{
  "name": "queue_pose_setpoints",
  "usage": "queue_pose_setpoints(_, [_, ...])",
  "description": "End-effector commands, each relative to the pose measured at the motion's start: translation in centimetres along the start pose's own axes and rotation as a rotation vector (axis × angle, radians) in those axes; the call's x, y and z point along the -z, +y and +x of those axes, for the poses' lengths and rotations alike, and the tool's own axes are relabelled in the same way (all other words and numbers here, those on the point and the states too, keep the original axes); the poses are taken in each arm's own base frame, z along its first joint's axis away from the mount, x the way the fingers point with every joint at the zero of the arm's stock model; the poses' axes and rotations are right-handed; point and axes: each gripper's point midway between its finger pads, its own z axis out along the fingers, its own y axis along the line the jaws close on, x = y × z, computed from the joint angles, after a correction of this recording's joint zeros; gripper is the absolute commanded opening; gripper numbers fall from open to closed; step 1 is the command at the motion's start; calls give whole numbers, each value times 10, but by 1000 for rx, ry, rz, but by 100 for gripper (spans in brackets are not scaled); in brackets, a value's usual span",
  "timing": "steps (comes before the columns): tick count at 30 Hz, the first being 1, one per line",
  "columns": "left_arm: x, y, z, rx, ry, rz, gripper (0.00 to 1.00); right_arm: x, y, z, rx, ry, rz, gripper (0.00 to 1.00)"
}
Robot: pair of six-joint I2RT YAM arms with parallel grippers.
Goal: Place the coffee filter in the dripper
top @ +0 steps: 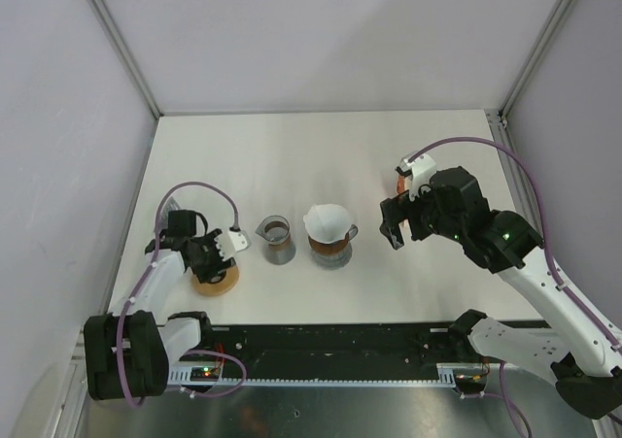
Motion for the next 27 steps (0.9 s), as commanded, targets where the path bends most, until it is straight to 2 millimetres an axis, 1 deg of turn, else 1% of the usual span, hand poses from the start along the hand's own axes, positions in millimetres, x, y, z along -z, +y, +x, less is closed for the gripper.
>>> queue_pose_setpoints(1, [-10,-10,1,0,-27,49,54,0,4,-7,-1,-27,-26,99])
queue_pose_setpoints(2, [-10,-9,-1,5,-33,46,49,0,5,-7,-3,-27,-29,99])
queue_pose_setpoints(4, [-6,-7,-5,24,-49,32,36,-1,6,-8,-5,-28,-33,99])
queue_pose_setpoints(5, [-4,-4,-8,39,-58,19,26,-2,6,-9,-6,-31,-35,99])
queue_pose_setpoints(7, [4,4,-16,69,-81,-14,9,-3,8,-11,-10,-35,-43,99])
queue_pose_setpoints(8, [9,9,-21,84,-93,-34,5,-4,9,-11,-12,-36,-47,99])
queue_pose_setpoints(10, [19,18,-29,120,-113,-68,1,-6,11,-13,-15,-40,-57,99])
queue_pose_setpoints(15, [45,40,-43,213,-135,-160,0,-10,17,-18,-23,-51,-88,99])
queue_pose_setpoints(18, [55,47,-48,231,-143,-192,0,-13,20,-20,-26,-53,-100,99])
queue_pose_setpoints(20, [55,44,-49,225,-148,-183,0,-15,20,-21,-28,-55,-103,99])
queue_pose_setpoints(23, [48,37,-45,211,-140,-152,0,-16,21,-21,-31,-51,-105,99])
queue_pose_setpoints(24, [45,35,-42,204,-129,-142,2,-16,21,-20,-32,-50,-105,99])
queue_pose_setpoints(25, [43,34,-40,199,-119,-134,8,-16,21,-20,-33,-48,-105,99])
queue_pose_setpoints(27, [40,32,-35,195,-89,-115,39,-16,21,-20,-34,-48,-104,99])
